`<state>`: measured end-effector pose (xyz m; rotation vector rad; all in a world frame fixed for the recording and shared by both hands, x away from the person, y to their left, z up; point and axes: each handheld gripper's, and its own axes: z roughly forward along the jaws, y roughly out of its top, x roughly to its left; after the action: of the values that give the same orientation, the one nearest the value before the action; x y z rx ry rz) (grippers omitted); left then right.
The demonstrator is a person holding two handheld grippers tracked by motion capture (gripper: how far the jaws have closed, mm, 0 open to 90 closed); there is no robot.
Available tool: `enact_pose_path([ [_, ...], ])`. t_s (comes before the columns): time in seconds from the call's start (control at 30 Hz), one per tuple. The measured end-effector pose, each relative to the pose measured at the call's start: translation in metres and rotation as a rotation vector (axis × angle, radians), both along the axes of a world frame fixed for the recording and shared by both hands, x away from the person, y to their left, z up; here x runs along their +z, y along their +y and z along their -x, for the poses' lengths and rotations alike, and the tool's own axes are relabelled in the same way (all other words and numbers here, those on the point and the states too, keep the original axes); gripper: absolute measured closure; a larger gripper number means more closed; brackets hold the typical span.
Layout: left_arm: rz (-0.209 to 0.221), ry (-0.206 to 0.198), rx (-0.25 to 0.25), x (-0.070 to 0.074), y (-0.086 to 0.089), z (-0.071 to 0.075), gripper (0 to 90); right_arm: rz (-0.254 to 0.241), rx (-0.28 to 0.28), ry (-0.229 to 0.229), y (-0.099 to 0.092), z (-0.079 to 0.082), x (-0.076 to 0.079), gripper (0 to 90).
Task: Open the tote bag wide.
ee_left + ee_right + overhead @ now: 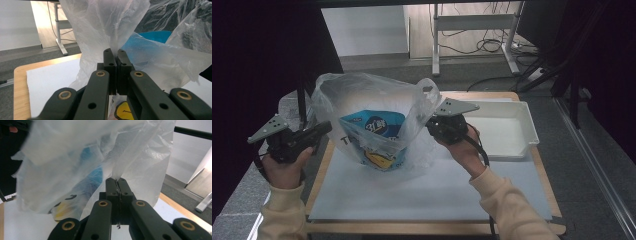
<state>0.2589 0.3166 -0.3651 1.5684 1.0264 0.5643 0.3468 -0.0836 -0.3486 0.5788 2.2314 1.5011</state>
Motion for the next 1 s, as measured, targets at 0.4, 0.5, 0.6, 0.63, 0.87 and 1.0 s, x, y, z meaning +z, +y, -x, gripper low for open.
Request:
enact_pose_path([
  [0.4,-0.010,0.020,0.001,-0.007,0.001,0.006,89.0,-0.008,-0.017,0.042,-0.009,-0.002,-0.022,88.8],
  [0.5,-0.013,0.030,0.001,-0.010,0.000,0.007,88.9,-0.009,-0.017,0.049,-0.010,-0.002,-0.028,88.8],
  [0.6,-0.016,0.042,0.002,-0.014,0.000,0.007,88.9,-0.009,-0.019,0.056,-0.011,-0.003,-0.033,88.8],
  [0.63,-0.016,0.047,0.002,-0.015,0.000,0.007,88.9,-0.009,-0.018,0.062,-0.011,-0.004,-0.035,88.8],
  [0.87,-0.018,0.074,0.003,-0.023,-0.001,0.002,88.9,0.001,-0.023,0.078,-0.012,-0.006,-0.044,88.8],
  [1.0,-0.011,0.093,0.002,-0.028,0.000,-0.002,88.9,0.011,-0.027,0.089,-0.009,-0.010,-0.048,88.8],
])
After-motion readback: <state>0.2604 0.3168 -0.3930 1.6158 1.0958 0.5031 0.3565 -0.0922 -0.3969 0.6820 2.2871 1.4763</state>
